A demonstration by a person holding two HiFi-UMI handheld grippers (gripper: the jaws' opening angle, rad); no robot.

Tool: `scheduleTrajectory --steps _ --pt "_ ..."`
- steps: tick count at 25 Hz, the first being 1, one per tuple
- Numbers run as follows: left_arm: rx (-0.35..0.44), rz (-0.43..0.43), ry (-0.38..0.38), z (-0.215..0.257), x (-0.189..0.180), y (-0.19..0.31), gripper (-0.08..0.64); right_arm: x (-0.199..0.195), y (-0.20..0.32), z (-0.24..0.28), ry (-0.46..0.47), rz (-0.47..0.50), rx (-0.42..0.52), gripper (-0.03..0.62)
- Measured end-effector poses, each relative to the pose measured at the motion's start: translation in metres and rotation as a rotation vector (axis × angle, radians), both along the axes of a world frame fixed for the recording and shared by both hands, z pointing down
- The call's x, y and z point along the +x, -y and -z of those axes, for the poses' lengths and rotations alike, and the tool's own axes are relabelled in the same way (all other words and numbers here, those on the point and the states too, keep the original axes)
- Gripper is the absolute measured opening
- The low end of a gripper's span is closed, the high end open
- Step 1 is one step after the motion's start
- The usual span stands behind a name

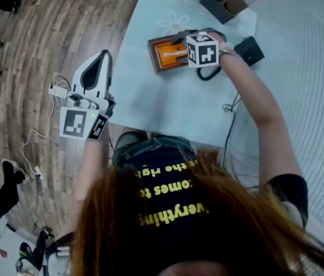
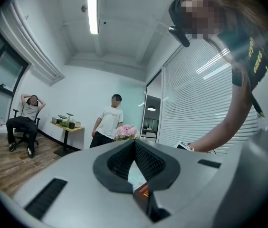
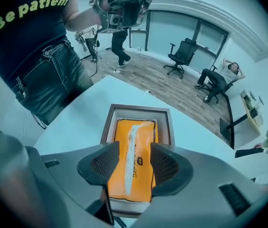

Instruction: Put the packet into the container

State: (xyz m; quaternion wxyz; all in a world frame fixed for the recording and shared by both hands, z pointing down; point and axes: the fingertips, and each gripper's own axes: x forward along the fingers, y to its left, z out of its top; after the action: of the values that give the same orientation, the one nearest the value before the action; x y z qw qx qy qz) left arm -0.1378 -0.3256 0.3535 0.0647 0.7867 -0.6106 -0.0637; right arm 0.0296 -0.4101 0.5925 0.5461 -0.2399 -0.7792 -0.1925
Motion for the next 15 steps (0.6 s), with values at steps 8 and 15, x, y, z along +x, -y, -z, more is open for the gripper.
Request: scheduleTrajectory --steps 8,15 --pt "-0.004 -0.003 -0.002 -0.0008 0.0012 -0.0001 0.002 -0.0023 -0.0020 0.0067 0.078 -0.073 0.015 0.074" --pt "-0.004 -0.008 0.000 -0.0024 0.0049 -0.0024 0.002 -0.0006 -0.0003 0.0092 0.101 -0.118 0.019 0.038"
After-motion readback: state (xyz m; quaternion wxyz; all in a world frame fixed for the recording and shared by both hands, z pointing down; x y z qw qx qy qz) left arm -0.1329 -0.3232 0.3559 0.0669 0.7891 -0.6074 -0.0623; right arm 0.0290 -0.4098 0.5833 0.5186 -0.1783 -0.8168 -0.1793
